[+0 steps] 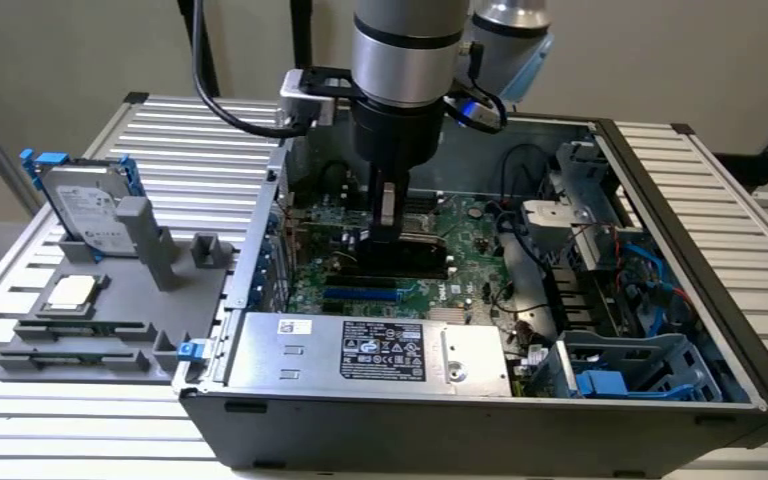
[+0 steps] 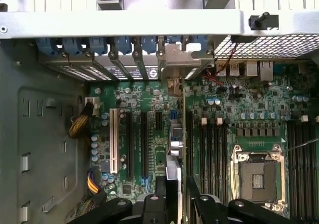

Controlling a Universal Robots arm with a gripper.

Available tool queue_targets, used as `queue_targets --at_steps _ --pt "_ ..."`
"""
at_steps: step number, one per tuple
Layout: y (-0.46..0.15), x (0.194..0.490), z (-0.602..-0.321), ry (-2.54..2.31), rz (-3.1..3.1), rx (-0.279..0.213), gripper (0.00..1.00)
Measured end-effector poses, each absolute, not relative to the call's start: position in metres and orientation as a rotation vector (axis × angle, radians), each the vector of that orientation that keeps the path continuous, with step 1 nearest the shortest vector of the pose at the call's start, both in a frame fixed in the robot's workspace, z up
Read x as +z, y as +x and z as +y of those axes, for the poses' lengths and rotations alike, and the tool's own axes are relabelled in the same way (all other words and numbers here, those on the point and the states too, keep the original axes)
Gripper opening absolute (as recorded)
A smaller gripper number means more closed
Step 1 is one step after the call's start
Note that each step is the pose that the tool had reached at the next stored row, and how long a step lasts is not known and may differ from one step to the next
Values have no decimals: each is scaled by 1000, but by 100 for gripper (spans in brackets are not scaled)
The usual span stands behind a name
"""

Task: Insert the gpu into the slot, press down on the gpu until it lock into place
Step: 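Insert the gpu into the slot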

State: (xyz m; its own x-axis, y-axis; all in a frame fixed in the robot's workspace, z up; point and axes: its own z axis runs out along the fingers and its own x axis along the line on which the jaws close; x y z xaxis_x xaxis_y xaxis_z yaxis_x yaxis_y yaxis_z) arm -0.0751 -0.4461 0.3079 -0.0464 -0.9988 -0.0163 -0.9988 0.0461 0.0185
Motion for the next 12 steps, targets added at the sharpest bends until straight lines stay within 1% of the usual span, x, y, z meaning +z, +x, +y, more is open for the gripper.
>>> queue_targets --at_steps 12 --pt "-83 298 -446 2144 -2303 -31 26"
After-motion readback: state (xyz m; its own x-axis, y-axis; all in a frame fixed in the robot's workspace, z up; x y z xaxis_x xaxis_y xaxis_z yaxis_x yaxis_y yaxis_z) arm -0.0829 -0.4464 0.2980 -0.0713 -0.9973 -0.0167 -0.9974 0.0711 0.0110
